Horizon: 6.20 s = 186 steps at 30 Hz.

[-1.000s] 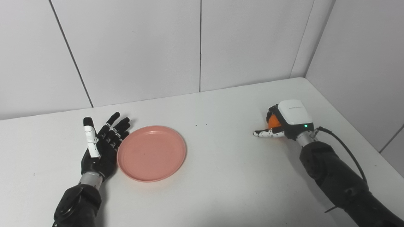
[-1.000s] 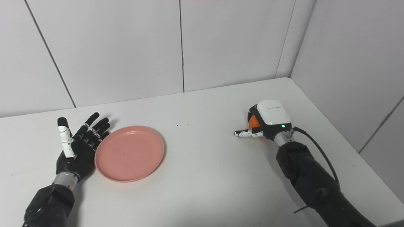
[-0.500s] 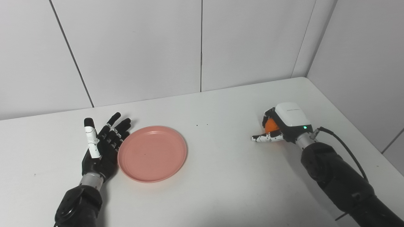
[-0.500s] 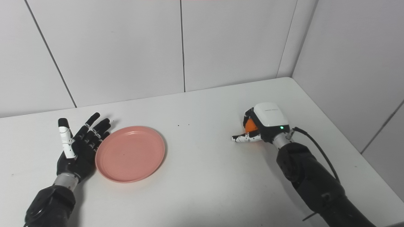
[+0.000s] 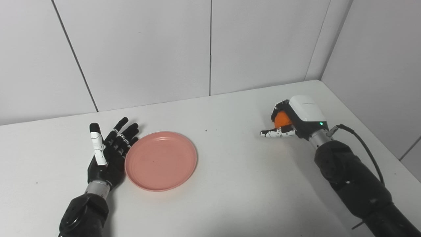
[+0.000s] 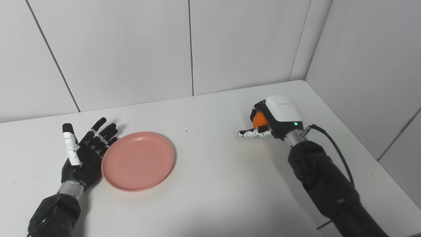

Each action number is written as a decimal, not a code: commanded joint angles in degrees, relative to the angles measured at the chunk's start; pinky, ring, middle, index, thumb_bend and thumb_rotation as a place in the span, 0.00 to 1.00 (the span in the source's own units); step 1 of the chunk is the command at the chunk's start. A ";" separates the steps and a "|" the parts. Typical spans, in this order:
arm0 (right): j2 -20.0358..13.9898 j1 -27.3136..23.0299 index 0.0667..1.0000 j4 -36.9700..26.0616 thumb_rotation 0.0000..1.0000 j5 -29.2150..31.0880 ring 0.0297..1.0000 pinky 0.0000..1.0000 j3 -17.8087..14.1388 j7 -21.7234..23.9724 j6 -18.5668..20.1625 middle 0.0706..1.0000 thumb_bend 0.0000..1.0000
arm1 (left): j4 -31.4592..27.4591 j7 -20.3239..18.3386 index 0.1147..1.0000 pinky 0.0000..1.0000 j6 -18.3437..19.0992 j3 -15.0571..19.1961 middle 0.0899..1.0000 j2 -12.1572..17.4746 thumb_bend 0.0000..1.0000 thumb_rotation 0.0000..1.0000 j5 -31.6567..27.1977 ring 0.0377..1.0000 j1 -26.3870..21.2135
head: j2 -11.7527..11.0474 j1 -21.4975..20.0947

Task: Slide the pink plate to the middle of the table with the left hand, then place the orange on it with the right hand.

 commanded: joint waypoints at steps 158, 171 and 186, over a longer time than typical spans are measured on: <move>22.80 -13.76 0.78 2.12 1.00 0.48 0.80 0.70 9.29 -5.59 -13.01 0.81 0.88 | 3.83 3.51 0.79 0.83 1.12 -1.81 0.74 -5.40 0.99 0.94 4.08 0.84 2.07 | -1.79 14.08; 32.24 -10.00 0.86 2.69 1.00 33.27 0.91 0.92 -6.12 -1.42 -8.16 0.87 1.00 | 4.18 4.48 0.80 0.89 -0.54 -0.89 0.82 -5.73 0.98 0.94 4.35 0.86 1.25 | -1.92 14.09; 37.23 -5.78 0.91 3.88 1.00 50.18 0.92 0.96 -14.48 -2.52 -0.36 0.91 0.97 | 7.43 10.69 0.88 0.98 -20.95 0.57 0.92 -7.23 1.00 0.94 12.63 0.95 0.66 | -2.00 14.27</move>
